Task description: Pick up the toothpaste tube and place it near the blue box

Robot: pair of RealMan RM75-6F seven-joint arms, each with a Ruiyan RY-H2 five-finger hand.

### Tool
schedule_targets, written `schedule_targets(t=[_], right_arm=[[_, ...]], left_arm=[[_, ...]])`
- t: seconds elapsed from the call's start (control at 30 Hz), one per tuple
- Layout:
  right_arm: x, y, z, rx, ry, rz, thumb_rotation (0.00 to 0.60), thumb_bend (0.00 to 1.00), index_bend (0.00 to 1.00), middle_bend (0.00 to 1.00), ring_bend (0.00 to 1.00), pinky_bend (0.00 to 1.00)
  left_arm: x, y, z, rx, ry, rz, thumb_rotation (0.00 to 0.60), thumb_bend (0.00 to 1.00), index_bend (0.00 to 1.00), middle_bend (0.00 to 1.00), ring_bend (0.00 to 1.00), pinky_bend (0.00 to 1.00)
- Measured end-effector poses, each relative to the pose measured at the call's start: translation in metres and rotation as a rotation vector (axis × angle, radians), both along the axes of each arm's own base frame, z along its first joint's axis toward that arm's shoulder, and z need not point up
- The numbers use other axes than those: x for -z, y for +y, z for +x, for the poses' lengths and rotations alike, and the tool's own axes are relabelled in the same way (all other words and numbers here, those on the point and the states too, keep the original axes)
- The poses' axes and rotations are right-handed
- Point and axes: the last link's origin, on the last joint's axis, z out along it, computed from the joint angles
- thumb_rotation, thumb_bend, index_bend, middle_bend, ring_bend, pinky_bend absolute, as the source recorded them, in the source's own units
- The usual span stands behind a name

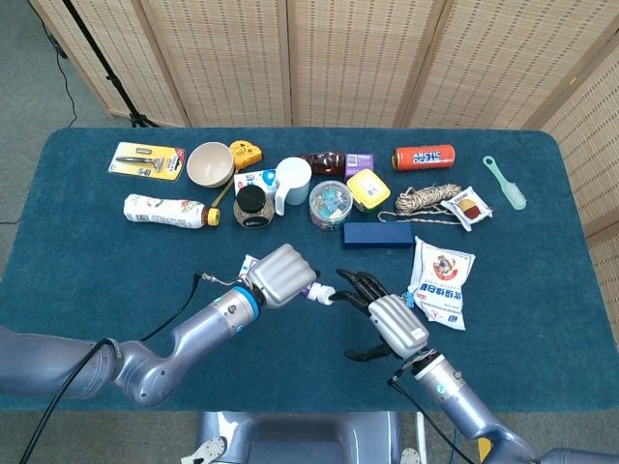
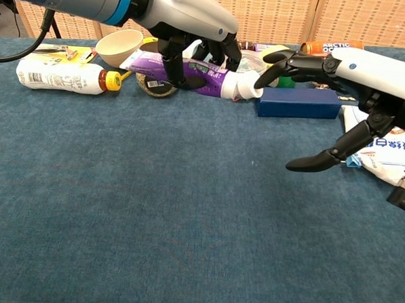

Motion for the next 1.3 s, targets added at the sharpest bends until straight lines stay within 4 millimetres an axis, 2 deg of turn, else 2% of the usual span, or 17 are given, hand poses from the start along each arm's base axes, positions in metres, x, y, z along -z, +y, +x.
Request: schedule_targets(t=[0.8,1.3], right_arm=[[0.010,-0.003,0.010,-0.014,-0.015,0.021,0.600,0.00,0.22,0.00,0.00,0.00],[-0.007,-0.003,-0.007,0.026,-0.017,-0.010,0.600,0.00,0.18,0.00,0.00,0.00]], left_arm=[[-0.001,-0.002,0.002,0.001,-0.059,0.024,0.600,0.99,0.61,0.50,0.53,0.59],[0.000,-0.001,-0.010,0.011,-0.009,0.049,0.600,0.99,0.61,0.50,0.53,0.59]])
